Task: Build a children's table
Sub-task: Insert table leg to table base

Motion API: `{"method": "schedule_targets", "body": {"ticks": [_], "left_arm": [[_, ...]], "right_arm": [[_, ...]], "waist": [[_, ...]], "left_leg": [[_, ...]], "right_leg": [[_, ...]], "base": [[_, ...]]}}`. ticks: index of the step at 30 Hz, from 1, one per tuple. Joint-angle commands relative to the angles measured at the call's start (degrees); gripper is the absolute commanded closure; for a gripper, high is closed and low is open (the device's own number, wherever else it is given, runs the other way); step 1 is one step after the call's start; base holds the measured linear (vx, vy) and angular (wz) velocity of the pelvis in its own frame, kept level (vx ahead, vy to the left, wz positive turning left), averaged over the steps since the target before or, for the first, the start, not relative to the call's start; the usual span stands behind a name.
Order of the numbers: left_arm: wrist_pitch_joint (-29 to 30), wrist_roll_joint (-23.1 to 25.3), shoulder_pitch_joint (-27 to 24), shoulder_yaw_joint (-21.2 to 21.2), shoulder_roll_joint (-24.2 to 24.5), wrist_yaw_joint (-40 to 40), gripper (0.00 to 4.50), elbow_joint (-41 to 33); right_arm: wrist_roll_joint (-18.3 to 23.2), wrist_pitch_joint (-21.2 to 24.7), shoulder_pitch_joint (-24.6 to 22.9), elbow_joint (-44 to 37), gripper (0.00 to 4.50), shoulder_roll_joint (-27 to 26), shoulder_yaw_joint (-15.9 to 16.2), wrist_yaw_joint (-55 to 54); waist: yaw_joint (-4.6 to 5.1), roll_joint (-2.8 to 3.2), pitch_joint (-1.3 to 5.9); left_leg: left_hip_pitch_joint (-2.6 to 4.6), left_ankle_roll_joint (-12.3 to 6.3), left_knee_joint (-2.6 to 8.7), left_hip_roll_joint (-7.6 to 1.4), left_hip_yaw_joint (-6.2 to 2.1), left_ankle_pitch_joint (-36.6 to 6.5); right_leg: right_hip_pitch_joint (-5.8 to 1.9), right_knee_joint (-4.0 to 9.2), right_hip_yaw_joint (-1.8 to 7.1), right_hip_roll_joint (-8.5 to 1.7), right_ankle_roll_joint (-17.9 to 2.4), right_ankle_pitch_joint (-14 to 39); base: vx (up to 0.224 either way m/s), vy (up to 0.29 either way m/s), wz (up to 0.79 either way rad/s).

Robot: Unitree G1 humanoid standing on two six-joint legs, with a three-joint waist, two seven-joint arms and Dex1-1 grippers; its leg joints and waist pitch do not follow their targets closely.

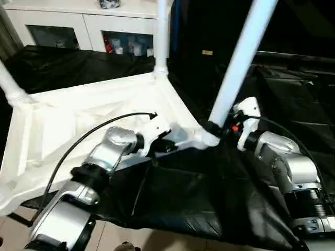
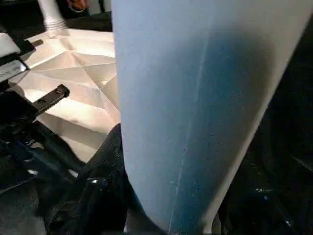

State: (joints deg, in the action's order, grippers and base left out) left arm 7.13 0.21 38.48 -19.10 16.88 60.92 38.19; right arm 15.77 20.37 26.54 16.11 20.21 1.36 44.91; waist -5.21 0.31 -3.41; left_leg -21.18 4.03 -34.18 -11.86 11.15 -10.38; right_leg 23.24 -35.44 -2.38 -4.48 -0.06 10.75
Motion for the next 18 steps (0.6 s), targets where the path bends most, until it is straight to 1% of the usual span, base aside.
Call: {"method": "schedule_targets", "body": {"ticks": [1,4,6,9,11,13,15,16,18], "left_arm": [[-1.54,-0.83,-1.12,-1.74,-0.16,3.15,4.50,-1.23],[-2.19,-0.74,-1.82,-2.01,0.49,4.23,4.50,-2.16],[-2.18,-0.78,-2.09,-1.85,0.72,4.64,4.50,-2.42],[-2.89,-0.16,-2.02,-1.26,0.76,4.43,4.50,-1.71],[-2.97,-0.09,-2.01,-1.15,0.80,4.36,4.50,-1.68],[-3.17,-0.44,-2.06,-0.69,0.66,4.23,4.50,-1.64],[-3.29,-0.62,-2.07,-0.59,0.58,4.18,4.50,-1.64],[-3.22,-0.75,-2.09,-0.51,0.52,4.19,4.50,-1.67],[-3.32,-0.96,-2.11,-0.31,0.37,4.16,4.50,-1.61]], "right_arm": [[-0.47,-1.16,0.53,-0.68,2.59,0.72,0.66,0.92],[-0.64,-0.81,0.30,-0.86,2.59,1.11,1.22,1.53],[-0.74,-0.37,0.14,-0.94,2.59,1.48,1.73,2.01],[-1.01,0.88,0.05,-0.38,2.59,1.90,2.28,3.13],[-0.89,1.09,0.07,-0.21,2.59,1.96,2.34,3.44],[-0.66,1.84,-0.02,-0.14,2.59,2.11,2.88,4.36],[-0.42,2.17,-0.06,-0.16,2.59,2.11,3.03,4.61],[-0.35,2.36,-0.05,-0.13,2.59,2.11,3.10,4.69],[-0.46,2.46,0.00,0.02,2.59,2.09,3.37,4.86]], "waist": [[-0.09,-0.33,4.20],[-0.18,-0.25,4.05],[-0.16,-0.37,4.01],[-0.19,-0.47,4.07],[-0.17,-0.43,4.06],[-0.18,-0.55,4.07],[-0.18,-0.50,4.06],[-0.15,-0.62,4.06],[-0.19,-0.58,4.06]], "left_leg": [[0.72,-1.20,3.82,-1.08,-0.55,-9.52],[0.89,-0.72,3.96,-1.14,-0.53,-10.98],[0.91,-0.44,4.03,-1.18,-0.54,-11.57],[0.83,-0.55,3.97,-1.10,-0.54,-10.77],[0.76,-0.69,3.96,-1.11,-0.55,-10.51],[0.77,-0.78,3.93,-1.08,-0.52,-10.54],[0.72,-0.90,3.95,-1.11,-0.55,-10.44],[0.76,-0.81,3.96,-1.13,-0.53,-10.58],[0.75,-0.78,3.95,-1.12,-0.54,-10.37]], "right_leg": [[-3.01,3.92,1.99,-3.15,-13.45,6.89],[-2.83,4.17,2.00,-3.20,-12.98,9.28],[-2.82,4.22,2.04,-3.20,-12.75,10.03],[-2.90,4.16,2.05,-3.17,-12.46,9.75],[-2.88,4.12,2.03,-3.18,-12.51,9.31],[-2.88,4.15,2.03,-3.19,-12.49,9.52],[-2.90,4.16,2.02,-3.20,-12.53,9.68],[-2.86,4.18,2.02,-3.19,-12.44,10.01],[-2.84,4.18,2.04,-3.23,-12.34,10.17]], "base": [[0.000,0.000,0.00],[0.000,0.000,0.00],[0.000,0.000,0.00],[0.000,0.000,0.00],[0.000,0.000,0.00],[0.000,0.000,0.00],[0.000,0.000,0.00],[0.000,0.000,0.00],[0.000,0.000,0.00]]}}
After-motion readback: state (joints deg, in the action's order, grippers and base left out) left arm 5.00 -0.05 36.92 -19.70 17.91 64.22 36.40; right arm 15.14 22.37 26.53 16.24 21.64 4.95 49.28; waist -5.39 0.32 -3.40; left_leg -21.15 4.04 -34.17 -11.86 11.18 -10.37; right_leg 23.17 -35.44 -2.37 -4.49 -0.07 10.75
